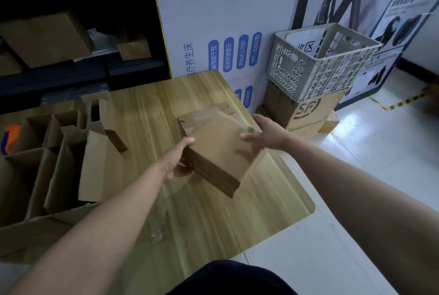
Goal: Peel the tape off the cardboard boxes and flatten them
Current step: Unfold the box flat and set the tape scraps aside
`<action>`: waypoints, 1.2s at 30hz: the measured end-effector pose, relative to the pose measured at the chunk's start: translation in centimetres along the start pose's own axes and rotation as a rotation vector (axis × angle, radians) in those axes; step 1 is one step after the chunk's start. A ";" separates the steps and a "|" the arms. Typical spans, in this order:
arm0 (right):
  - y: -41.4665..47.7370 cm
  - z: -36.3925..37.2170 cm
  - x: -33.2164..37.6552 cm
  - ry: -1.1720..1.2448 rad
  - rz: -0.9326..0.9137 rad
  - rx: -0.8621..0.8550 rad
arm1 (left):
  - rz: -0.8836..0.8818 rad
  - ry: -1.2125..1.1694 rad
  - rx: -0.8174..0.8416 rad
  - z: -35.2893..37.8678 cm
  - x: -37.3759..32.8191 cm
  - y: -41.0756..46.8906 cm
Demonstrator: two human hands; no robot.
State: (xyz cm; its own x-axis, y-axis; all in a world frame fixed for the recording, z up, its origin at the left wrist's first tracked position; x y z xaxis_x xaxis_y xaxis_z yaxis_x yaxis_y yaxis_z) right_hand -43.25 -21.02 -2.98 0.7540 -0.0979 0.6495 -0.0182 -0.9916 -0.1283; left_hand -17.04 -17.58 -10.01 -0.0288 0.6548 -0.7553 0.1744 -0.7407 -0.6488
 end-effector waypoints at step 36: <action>1.3 6.1 5.4 -0.619 -0.408 0.168 | 1.008 0.858 -0.340 3.3 -4.5 -3.1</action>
State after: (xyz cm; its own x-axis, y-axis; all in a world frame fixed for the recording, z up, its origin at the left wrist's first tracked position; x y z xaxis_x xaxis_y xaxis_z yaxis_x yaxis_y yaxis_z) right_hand -35.24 -22.34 -4.23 0.9112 0.3884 0.1375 0.4040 -0.9078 -0.1128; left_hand -20.73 -18.66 -4.91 0.8459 -0.1636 -0.5077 -0.0092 -0.9562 0.2927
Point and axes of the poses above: each hand's wrist, its own y-axis towards the middle knuckle, its own z-axis out of the palm, x = y × z, the point moved 4 cm from there along y, towards the middle knuckle, and after that the axes turned 13 degrees about -x, right-handed, at the moved point
